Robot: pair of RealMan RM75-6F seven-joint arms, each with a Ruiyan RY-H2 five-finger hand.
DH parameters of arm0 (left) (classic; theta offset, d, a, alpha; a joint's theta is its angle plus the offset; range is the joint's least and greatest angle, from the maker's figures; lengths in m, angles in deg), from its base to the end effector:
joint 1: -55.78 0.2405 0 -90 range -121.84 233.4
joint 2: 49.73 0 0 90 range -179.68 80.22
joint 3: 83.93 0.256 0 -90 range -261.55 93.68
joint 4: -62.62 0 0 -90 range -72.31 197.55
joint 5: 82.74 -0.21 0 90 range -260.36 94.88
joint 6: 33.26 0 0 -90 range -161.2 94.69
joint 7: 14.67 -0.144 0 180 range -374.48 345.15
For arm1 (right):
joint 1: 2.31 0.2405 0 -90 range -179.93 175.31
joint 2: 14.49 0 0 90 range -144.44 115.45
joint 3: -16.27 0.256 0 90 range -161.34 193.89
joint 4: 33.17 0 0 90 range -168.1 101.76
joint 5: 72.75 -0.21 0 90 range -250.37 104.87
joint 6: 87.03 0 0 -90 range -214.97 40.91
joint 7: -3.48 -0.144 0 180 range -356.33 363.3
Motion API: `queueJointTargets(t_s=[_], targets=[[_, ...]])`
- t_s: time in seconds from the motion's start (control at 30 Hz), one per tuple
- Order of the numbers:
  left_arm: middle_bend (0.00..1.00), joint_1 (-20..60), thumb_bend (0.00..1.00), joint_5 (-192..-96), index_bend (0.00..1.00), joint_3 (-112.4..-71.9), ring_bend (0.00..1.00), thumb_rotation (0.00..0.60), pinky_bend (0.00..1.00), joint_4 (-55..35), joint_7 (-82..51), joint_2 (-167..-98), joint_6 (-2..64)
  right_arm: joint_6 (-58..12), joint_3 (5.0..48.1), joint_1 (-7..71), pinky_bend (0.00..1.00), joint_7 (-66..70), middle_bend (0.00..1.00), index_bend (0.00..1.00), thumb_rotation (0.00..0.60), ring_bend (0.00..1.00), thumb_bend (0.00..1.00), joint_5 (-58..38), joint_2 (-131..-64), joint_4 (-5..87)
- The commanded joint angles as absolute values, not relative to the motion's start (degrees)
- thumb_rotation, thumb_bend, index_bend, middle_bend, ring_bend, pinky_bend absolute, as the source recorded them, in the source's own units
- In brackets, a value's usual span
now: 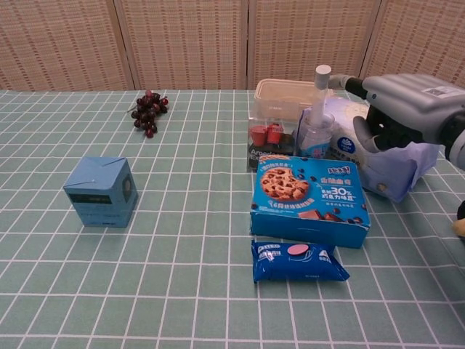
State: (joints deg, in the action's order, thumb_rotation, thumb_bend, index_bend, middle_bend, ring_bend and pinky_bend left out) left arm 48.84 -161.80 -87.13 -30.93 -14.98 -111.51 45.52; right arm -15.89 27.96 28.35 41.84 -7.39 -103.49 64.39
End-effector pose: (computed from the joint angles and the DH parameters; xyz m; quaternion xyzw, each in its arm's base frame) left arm -0.3246 0.1924 0.1636 -0.5862 -0.4268 -0.3442 0.5965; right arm -0.1542 -0.2941 0.0141 0.6891 -0.3425 0.3764 0.5160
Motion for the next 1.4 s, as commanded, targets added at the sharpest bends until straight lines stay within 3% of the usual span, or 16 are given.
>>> queueJointTargets(t_s=[0.03, 0.2, 0.33, 0.57, 0.83, 1.4], targets=[[0.41, 48.8, 0.22, -161.78, 0.44, -87.12, 0.42, 0.6, 0.58, -30.95, -15.07, -111.54, 45.46, -14.64, 28.23, 27.74, 1.0, 39.62, 0.99, 0.09, 0.6, 1.0, 0.44, -6.08, -102.63, 64.33], [0.4, 48.73, 0.22, -161.76, 0.44, -87.09, 0.42, 0.6, 0.59, -30.97, -15.26, -111.58, 45.32, -13.06, 29.82, 27.26, 1.0, 33.23, 0.99, 0.16, 0.6, 1.0, 0.15, -4.17, -102.59, 62.9], [0.4, 48.64, 0.22, -161.72, 0.44, -87.1, 0.42, 0.6, 0.58, -30.98, -15.21, -111.55, 45.15, -15.4, 32.11, 27.81, 1.0, 26.33, 1.0, 0.23, 0.6, 1.0, 0.02, -5.76, -102.13, 62.45], [0.4, 48.62, 0.22, -161.68, 0.44, -87.11, 0.42, 0.6, 0.58, -31.06, -14.82, -111.41, 45.04, -16.88, 35.23, 29.63, 1.0, 19.41, 1.0, 0.36, 0.6, 1.0, 0.06, -7.48, -104.97, 58.02], [0.41, 48.72, 0.22, -161.76, 0.44, -87.16, 0.42, 0.6, 0.58, -31.17, -13.87, -111.05, 45.14, -19.79, 37.16, 31.8, 1.0, 16.68, 1.0, 0.39, 0.6, 1.0, 0.11, -11.33, -107.39, 54.73], [0.4, 48.99, 0.22, -162.12, 0.44, -87.17, 0.42, 0.6, 0.58, -31.47, -12.79, -110.47, 45.63, -22.52, 37.15, 33.8, 1.0, 13.86, 1.0, 0.49, 0.6, 1.0, 0.16, -13.5, -109.44, 51.06]])
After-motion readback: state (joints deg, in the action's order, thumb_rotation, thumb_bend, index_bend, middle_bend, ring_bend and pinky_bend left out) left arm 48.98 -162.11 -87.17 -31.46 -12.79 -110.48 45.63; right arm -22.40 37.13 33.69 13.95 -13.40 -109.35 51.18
